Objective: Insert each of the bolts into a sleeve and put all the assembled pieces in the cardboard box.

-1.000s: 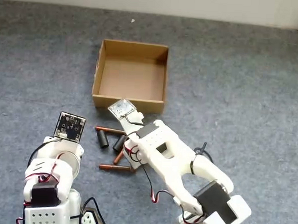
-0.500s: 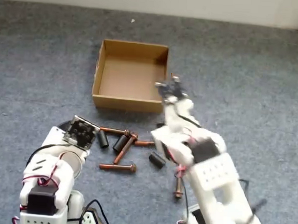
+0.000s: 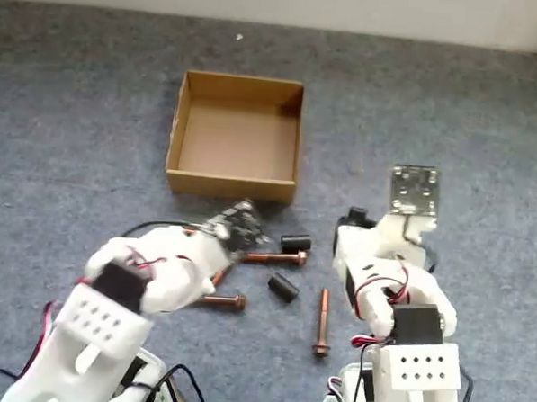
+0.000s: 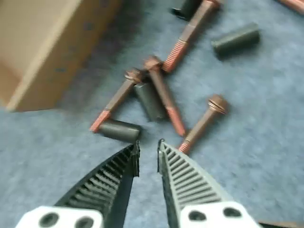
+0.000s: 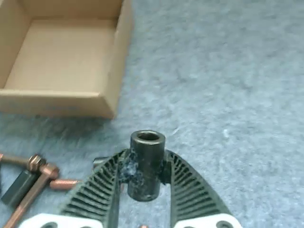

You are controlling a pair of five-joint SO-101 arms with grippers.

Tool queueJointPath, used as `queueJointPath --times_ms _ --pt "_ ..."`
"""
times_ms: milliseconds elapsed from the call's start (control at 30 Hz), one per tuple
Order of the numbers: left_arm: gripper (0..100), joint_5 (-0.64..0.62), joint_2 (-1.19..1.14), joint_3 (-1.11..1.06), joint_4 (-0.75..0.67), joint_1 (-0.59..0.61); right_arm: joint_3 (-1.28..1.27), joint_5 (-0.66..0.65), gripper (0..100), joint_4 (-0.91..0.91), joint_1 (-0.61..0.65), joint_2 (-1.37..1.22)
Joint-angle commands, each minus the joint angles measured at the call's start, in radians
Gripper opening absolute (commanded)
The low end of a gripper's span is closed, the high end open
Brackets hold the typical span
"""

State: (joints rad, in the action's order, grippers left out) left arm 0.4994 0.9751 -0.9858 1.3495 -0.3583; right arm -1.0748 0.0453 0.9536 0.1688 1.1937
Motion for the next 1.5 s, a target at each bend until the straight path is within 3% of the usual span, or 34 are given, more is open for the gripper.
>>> queueJointPath --times_ms 0,367,767,933,1133,1333,1467 --pt "14 0.006 -0.131 0.045 0.005 -0.096 0.005 0.011 0.5 -0.038 -0.056 0.024" --pt "16 0.006 -0.478 -0.019 -0.287 -0.186 0.004 0.011 0.5 -0.051 -0.068 0.022" --pt "15 0.005 -0.653 0.015 -0.377 -0.208 0.002 0.011 0.5 -0.047 -0.065 0.022" --pt "0 0.005 -0.654 0.013 -0.379 -0.217 0.002 0.011 0.5 -0.045 -0.064 0.022" --pt "1 -0.037 -0.564 0.051 -0.347 -0.168 0.004 0.008 0.5 -0.042 -0.064 0.028" --pt "1 -0.127 -0.237 0.120 -0.259 -0.058 0.013 0.005 0.5 0.001 -0.061 0.030" --pt "1 -0.250 -0.025 0.122 -0.264 -0.012 0.015 -0.003 0.5 0.004 0.010 0.030"
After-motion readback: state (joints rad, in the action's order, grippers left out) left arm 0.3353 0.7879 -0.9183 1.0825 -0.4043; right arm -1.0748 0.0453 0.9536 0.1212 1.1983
